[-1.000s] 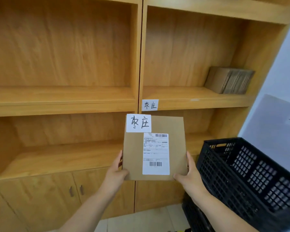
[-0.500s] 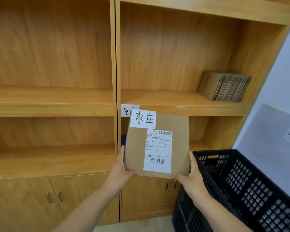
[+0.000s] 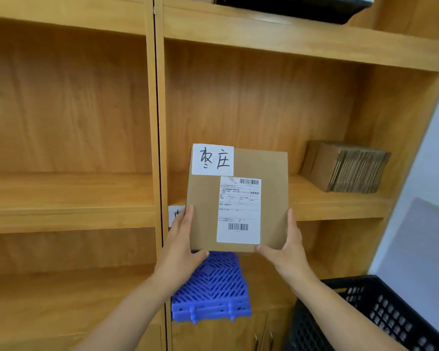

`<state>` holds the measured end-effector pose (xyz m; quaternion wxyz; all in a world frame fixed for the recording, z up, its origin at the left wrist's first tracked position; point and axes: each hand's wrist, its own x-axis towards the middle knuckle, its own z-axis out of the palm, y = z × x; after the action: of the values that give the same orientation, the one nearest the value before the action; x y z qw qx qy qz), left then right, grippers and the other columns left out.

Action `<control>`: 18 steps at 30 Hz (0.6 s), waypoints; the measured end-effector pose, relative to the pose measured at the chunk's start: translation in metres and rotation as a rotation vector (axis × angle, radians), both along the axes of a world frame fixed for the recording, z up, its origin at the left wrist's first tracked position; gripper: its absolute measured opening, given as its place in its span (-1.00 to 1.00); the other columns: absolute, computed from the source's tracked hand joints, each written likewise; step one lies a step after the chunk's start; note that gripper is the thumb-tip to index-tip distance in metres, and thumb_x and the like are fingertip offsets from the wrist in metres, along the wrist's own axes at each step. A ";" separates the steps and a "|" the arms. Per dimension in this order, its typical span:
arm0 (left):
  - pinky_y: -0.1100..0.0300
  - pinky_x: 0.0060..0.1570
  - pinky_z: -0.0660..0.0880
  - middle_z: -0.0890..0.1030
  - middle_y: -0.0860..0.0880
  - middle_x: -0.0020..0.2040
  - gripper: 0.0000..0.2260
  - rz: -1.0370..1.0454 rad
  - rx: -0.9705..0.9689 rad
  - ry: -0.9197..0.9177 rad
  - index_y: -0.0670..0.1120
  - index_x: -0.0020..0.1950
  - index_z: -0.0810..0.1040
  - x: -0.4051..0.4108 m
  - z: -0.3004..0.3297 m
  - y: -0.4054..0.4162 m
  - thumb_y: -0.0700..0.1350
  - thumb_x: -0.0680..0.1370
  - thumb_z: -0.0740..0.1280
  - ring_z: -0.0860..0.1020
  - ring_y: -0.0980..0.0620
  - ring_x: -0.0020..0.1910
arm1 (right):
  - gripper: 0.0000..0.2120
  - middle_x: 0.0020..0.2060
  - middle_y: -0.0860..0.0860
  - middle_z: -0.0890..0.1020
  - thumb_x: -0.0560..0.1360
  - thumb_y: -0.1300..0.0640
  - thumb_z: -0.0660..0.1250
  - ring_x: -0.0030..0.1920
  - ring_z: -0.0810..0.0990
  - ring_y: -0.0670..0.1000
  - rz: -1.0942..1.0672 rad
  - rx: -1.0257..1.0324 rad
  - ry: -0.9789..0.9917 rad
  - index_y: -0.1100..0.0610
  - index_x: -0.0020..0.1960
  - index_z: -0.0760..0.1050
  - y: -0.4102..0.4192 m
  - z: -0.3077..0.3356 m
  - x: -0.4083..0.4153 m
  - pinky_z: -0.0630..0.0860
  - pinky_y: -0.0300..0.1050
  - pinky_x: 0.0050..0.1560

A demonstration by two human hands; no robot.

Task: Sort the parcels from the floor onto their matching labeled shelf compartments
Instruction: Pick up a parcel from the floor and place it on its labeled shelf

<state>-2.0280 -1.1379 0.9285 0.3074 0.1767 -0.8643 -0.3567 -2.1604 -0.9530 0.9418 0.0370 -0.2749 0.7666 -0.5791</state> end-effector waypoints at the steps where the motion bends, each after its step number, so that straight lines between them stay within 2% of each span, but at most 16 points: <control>1: 0.11 0.39 0.18 -0.08 0.17 0.53 -0.09 0.004 -0.019 -0.003 0.17 0.49 -0.20 -0.009 0.006 -0.007 -0.14 0.43 0.43 -0.02 0.17 0.48 | 0.09 0.48 -0.08 0.11 0.32 0.20 0.52 0.34 0.17 -0.15 -0.002 -0.007 0.011 -0.12 0.51 -0.19 -0.006 0.005 -0.010 0.17 -0.06 0.40; 4: 0.12 0.40 0.16 -0.11 0.17 0.53 -0.13 -0.001 -0.023 0.027 0.18 0.49 -0.16 -0.033 0.025 -0.024 -0.17 0.45 0.40 -0.02 0.17 0.47 | 0.08 0.49 -0.10 0.10 0.33 0.21 0.51 0.43 0.16 -0.09 0.017 -0.021 0.047 -0.14 0.51 -0.21 -0.024 0.021 -0.037 0.17 -0.05 0.42; 7: 0.22 0.32 0.17 -0.10 0.17 0.53 -0.20 0.023 -0.039 0.058 0.19 0.49 -0.09 -0.051 0.037 -0.039 -0.18 0.48 0.37 0.02 0.23 0.41 | 0.08 0.50 -0.13 0.08 0.34 0.22 0.50 0.40 0.13 -0.17 0.048 -0.028 0.099 -0.12 0.51 -0.23 -0.039 0.032 -0.062 0.13 -0.17 0.38; 9: 0.24 0.28 0.22 -0.08 0.15 0.53 -0.27 0.044 -0.062 0.075 0.16 0.49 0.01 -0.061 0.045 -0.044 -0.19 0.49 0.36 0.05 0.23 0.40 | 0.08 0.49 -0.13 0.09 0.34 0.21 0.49 0.42 0.11 -0.15 0.072 -0.016 0.117 -0.13 0.51 -0.24 -0.048 0.036 -0.077 0.12 -0.18 0.37; 13: 0.21 0.32 0.33 -0.03 0.13 0.53 -0.43 0.082 -0.063 0.104 0.08 0.42 0.27 -0.077 0.058 -0.055 -0.24 0.48 0.36 0.10 0.20 0.41 | 0.06 0.50 -0.08 0.11 0.35 0.16 0.49 0.47 0.12 -0.05 0.106 0.007 0.142 -0.10 0.51 -0.23 -0.067 0.041 -0.104 0.14 -0.09 0.44; 15: 0.10 0.34 0.38 0.00 0.19 0.52 -0.48 0.097 -0.080 0.113 0.07 0.39 0.34 -0.085 0.062 -0.064 -0.25 0.49 0.35 0.12 0.18 0.44 | 0.01 0.50 -0.05 0.09 0.37 0.13 0.47 0.48 0.11 -0.03 0.128 0.026 0.173 -0.06 0.52 -0.19 -0.078 0.043 -0.117 0.13 -0.08 0.46; 18: 0.01 0.43 0.23 0.06 0.26 0.45 -0.54 0.137 -0.186 0.064 0.08 0.39 0.35 -0.099 0.063 -0.075 -0.23 0.53 0.28 0.09 0.07 0.50 | -0.15 0.54 0.01 0.01 0.42 0.01 0.40 0.52 0.02 0.01 0.132 0.091 0.254 -0.07 0.53 -0.06 -0.095 0.042 -0.137 0.06 0.04 0.50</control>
<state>-2.1267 -1.2124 0.9918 0.3736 0.1944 -0.8694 -0.2586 -2.2971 -1.0480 0.9843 -0.0099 -0.3939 0.7707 -0.5007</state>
